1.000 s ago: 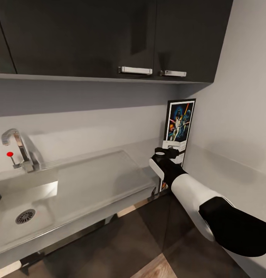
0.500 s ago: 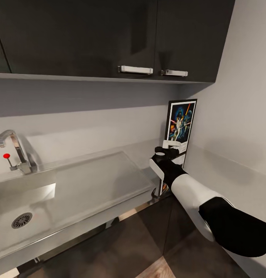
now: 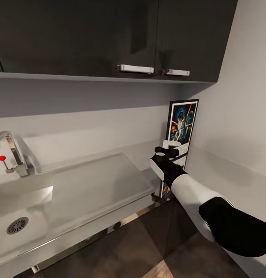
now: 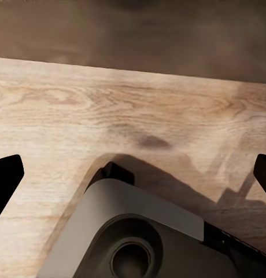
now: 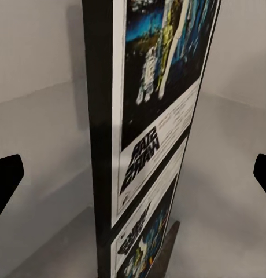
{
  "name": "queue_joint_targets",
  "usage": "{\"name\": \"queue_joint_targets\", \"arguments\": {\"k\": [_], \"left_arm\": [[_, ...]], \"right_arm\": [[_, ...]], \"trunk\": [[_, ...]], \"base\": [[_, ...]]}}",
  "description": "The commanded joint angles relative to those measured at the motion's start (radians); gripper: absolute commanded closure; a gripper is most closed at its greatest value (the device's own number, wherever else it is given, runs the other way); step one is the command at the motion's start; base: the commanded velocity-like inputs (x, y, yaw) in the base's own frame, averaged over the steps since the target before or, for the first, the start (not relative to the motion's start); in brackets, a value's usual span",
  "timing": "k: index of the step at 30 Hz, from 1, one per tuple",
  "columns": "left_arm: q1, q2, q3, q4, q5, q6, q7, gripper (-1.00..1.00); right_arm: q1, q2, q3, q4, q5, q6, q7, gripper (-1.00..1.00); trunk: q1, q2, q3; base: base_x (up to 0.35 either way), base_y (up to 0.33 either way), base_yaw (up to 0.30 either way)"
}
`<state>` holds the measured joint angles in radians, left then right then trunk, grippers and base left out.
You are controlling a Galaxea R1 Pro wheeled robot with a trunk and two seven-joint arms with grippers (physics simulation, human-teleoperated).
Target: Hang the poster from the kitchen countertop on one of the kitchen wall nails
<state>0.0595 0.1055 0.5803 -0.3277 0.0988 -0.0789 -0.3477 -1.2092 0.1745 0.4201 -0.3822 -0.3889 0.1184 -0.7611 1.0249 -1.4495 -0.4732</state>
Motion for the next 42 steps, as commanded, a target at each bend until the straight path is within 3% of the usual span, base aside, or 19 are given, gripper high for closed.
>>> {"name": "queue_joint_targets", "arguments": {"k": [1,6,15,27,42], "left_arm": [[0.0,0.0,0.002,-0.001,0.01,0.002,-0.007,-1.0],[0.0,0.0,0.002,-0.001,0.01,0.002,-0.007,-1.0],[0.0,-0.001,0.002,-0.001,0.01,0.002,-0.007,-1.0],[0.0,-0.001,0.002,0.0,0.01,0.001,-0.007,-1.0],[0.0,-0.001,0.003,0.002,0.009,-0.047,-0.008,-1.0]], "right_arm": [[-0.001,0.0,0.006,0.0,-0.001,0.01,-0.006,-1.0],[-0.002,0.0,0.007,0.001,-0.004,0.012,-0.006,-1.0],[-0.007,0.0,0.009,0.003,-0.052,0.021,0.005,-1.0],[-0.063,0.0,0.008,0.008,-0.054,0.021,0.01,-1.0],[-0.072,-0.006,0.002,0.007,-0.051,0.019,-0.004,-1.0]], "trunk": [[0.0,-0.001,-0.001],[0.0,-0.001,-0.007],[0.0,-0.001,-0.021],[0.0,-0.001,-0.04],[0.0,-0.001,-0.056]], "base": [[0.045,0.0,0.0],[0.019,0.0,0.0],[0.002,0.0,0.056],[0.0,0.0,0.121],[0.0,0.0,0.083]]}}
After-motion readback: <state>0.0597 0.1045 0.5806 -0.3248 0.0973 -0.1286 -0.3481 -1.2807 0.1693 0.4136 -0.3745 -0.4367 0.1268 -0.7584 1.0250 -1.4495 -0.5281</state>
